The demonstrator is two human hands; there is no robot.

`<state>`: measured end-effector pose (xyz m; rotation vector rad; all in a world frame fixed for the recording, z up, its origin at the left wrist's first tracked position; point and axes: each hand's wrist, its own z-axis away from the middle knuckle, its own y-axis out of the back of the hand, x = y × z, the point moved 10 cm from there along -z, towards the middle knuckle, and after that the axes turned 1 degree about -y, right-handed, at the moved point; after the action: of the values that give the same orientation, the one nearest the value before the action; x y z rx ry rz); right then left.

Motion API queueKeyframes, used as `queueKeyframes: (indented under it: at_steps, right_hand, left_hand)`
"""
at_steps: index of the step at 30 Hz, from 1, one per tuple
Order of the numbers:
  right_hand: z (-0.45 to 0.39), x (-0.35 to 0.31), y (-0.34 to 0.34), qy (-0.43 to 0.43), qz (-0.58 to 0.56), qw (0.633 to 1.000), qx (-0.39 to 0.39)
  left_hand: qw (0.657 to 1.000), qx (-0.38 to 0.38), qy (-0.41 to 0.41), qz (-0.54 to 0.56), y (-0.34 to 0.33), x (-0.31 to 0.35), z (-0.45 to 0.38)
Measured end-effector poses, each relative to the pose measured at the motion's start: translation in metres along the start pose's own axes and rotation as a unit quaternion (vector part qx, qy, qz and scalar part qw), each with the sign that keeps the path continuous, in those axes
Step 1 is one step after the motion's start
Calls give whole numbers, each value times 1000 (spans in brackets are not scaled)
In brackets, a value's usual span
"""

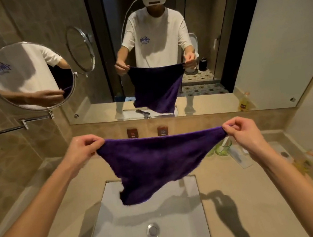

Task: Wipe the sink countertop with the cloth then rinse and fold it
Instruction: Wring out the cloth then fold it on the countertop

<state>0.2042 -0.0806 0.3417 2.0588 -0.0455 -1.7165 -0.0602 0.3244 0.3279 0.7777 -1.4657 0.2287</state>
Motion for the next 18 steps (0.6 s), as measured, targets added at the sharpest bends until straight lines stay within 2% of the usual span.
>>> queueKeyframes:
  at_steps: [2, 4, 7, 9, 10, 13, 14, 18]
  right_hand:
    - [6, 4, -3, 11, 14, 1000, 14]
    - [12, 6, -6, 9, 20, 999, 28]
    - [16, -2, -2, 33, 19, 998, 56]
    - [20, 3, 3, 21, 42, 997, 62]
    - [23, 6, 5, 18, 47, 997, 65]
    - [35, 7, 11, 35, 61, 994, 88]
    - [38, 9, 13, 31, 65, 993, 93]
    - [41, 25, 33, -4, 52, 994, 101]
  left_hand:
    - [1000, 26, -8, 0, 15, 6, -2]
    - [999, 7, -23, -23, 16, 11, -4]
    - [999, 20, -35, -27, 14, 16, -3]
    - [998, -26, -22, -61, 1, 6, -3]
    - [997, -25, -22, -63, -1, 1, -4]
    - [999, 43, -23, -9, 7, 3, -8]
    - [999, 43, -27, -4, 4, 5, -9]
    - [999, -9, -33, -25, -20, 6, -8]
